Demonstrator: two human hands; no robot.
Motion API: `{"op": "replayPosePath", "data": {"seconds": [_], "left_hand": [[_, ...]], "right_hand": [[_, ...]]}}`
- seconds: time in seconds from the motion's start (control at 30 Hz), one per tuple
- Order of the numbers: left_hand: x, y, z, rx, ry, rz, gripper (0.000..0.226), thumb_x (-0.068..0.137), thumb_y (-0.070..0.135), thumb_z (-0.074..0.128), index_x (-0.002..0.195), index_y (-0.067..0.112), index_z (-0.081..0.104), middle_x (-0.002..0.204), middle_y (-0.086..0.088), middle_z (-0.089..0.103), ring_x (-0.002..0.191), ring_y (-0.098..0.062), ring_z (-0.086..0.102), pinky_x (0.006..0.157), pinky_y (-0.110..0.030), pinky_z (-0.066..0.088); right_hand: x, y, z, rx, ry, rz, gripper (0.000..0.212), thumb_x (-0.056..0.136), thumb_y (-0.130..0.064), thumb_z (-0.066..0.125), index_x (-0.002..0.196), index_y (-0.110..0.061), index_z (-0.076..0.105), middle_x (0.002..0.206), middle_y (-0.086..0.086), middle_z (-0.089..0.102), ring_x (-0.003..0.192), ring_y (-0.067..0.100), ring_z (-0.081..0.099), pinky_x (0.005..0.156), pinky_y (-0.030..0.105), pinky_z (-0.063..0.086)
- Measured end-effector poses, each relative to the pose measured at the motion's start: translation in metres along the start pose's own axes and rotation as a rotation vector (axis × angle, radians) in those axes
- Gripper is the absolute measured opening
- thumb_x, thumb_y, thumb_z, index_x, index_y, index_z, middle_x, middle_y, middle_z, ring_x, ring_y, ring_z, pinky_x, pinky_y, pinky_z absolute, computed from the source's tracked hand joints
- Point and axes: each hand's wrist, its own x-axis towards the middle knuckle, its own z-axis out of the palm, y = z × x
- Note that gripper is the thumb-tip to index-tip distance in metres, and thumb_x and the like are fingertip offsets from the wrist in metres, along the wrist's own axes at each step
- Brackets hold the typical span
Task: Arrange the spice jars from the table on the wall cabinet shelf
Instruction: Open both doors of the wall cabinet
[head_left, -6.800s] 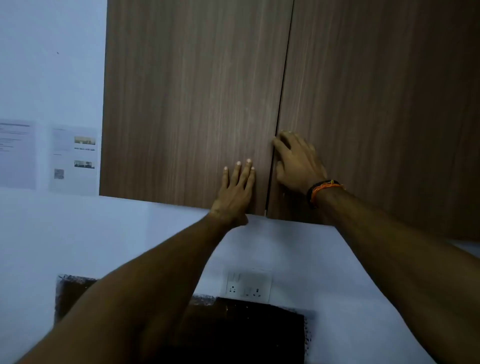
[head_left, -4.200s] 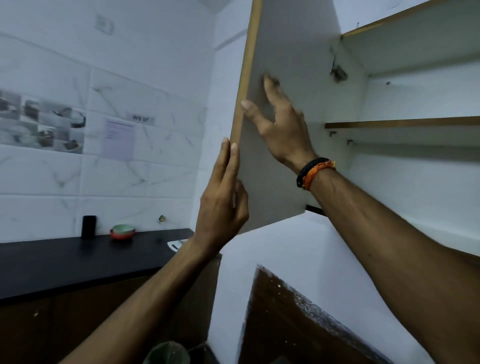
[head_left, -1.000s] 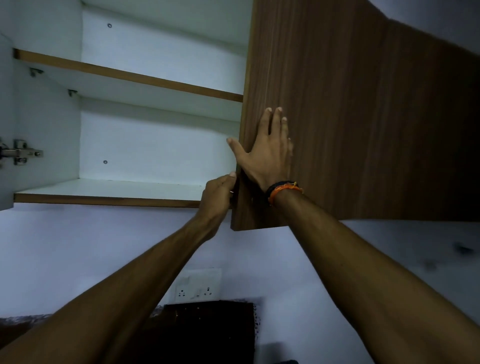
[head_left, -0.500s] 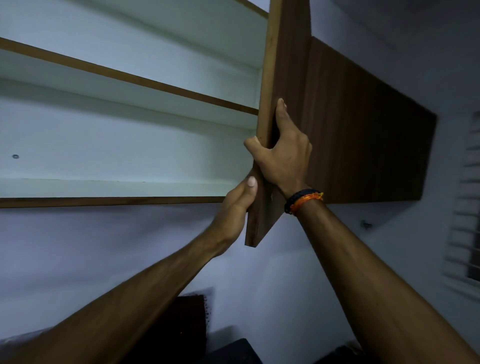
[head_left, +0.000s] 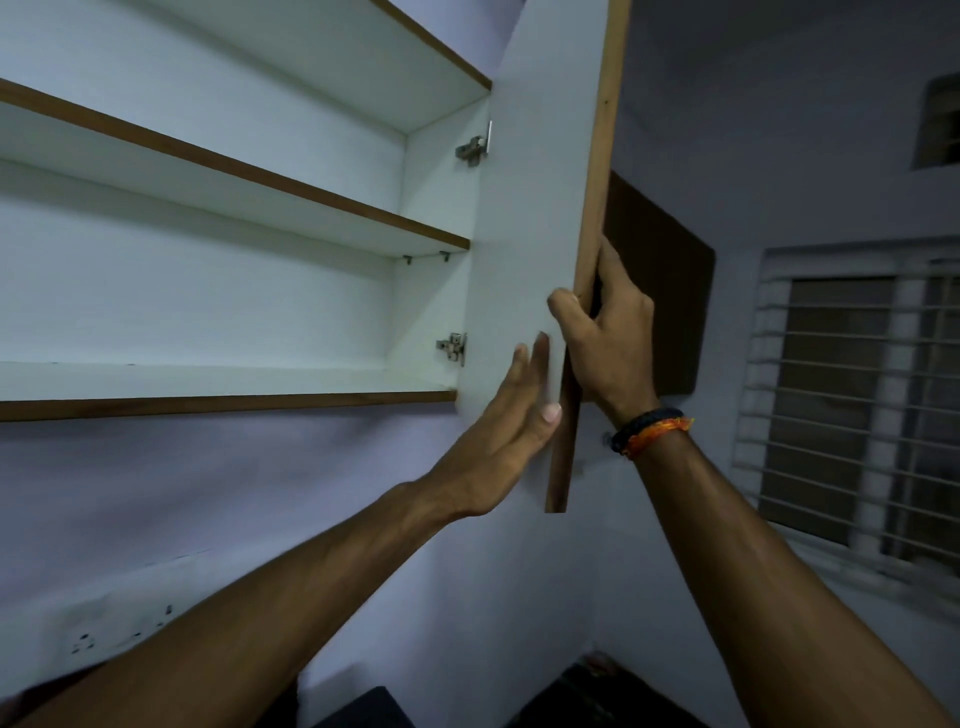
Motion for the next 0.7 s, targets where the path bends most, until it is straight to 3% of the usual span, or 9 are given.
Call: {"op": "replayPosePath", "data": {"seconds": [0.1, 0.17, 0.27, 0.37, 0.43, 0.53, 0.7], "left_hand": [[0.017, -0.002, 0.021, 0.099, 0.012, 0.027, 0.062, 0.104, 0.056, 0.029, 0.145, 0.062, -0.017, 0.162, 0.024, -0.024, 0.149, 0.004, -0.019, 0.122, -0.035, 0.004], [0.028, -0.005, 0.033, 0.158, 0.037, 0.025, 0.062, 0.105, 0.055, 0.028, 0.146, 0.061, -0.017, 0.164, 0.019, -0.023, 0.151, -0.003, -0.017, 0.125, -0.043, 0.008], [0.043, -0.009, 0.051, 0.241, 0.025, 0.011, 0.064, 0.105, 0.053, 0.030, 0.147, 0.060, -0.019, 0.164, 0.016, -0.025, 0.154, -0.011, -0.015, 0.124, -0.054, 0.016], [0.055, -0.015, 0.062, 0.310, -0.008, 0.047, 0.070, 0.105, 0.050, 0.037, 0.148, 0.059, -0.017, 0.165, 0.011, -0.023, 0.155, -0.017, -0.010, 0.122, -0.056, 0.021], [0.064, -0.021, 0.067, 0.396, -0.033, 0.090, 0.074, 0.105, 0.043, 0.042, 0.151, 0.055, -0.015, 0.167, 0.002, -0.018, 0.156, -0.023, -0.006, 0.121, -0.057, 0.023], [0.080, -0.028, 0.075, 0.514, -0.097, 0.089, 0.080, 0.102, 0.034, 0.048, 0.155, 0.049, -0.011, 0.167, -0.006, -0.017, 0.155, -0.029, -0.004, 0.119, -0.059, 0.025], [0.104, -0.035, 0.095, 0.565, -0.221, 0.044, 0.083, 0.099, 0.025, 0.051, 0.158, 0.042, -0.005, 0.165, -0.007, -0.024, 0.155, -0.029, -0.010, 0.121, -0.056, 0.023]], "right_hand": [[-0.002, 0.019, -0.021, -0.055, 0.046, 0.016, 0.048, 0.101, -0.015, 0.058, 0.147, -0.006, 0.048, 0.091, -0.007, 0.069, 0.069, 0.001, 0.063, 0.064, 0.012, 0.052], [-0.004, 0.028, -0.031, -0.100, 0.071, 0.034, 0.047, 0.103, -0.019, 0.057, 0.147, -0.005, 0.048, 0.097, -0.015, 0.066, 0.075, -0.010, 0.062, 0.069, 0.006, 0.049], [-0.005, 0.042, -0.044, -0.160, 0.115, 0.074, 0.055, 0.105, -0.022, 0.055, 0.154, -0.006, 0.038, 0.105, -0.012, 0.064, 0.078, -0.011, 0.061, 0.074, 0.002, 0.047], [0.000, 0.055, -0.055, -0.196, 0.155, 0.152, 0.059, 0.104, -0.026, 0.055, 0.157, -0.008, 0.034, 0.115, -0.009, 0.066, 0.086, -0.012, 0.060, 0.077, -0.001, 0.044], [0.003, 0.064, -0.064, -0.250, 0.174, 0.195, 0.059, 0.104, -0.026, 0.055, 0.157, -0.008, 0.034, 0.123, -0.002, 0.070, 0.094, -0.003, 0.065, 0.081, 0.004, 0.049], [0.009, 0.081, -0.081, -0.380, 0.175, 0.243, 0.059, 0.105, -0.027, 0.054, 0.156, -0.008, 0.034, 0.121, 0.007, 0.072, 0.102, 0.019, 0.070, 0.089, 0.029, 0.058], [0.021, 0.112, -0.103, -0.615, 0.096, 0.334, 0.059, 0.104, -0.023, 0.056, 0.155, -0.004, 0.033, 0.118, 0.016, 0.069, 0.101, 0.028, 0.069, 0.087, 0.038, 0.059]]}}
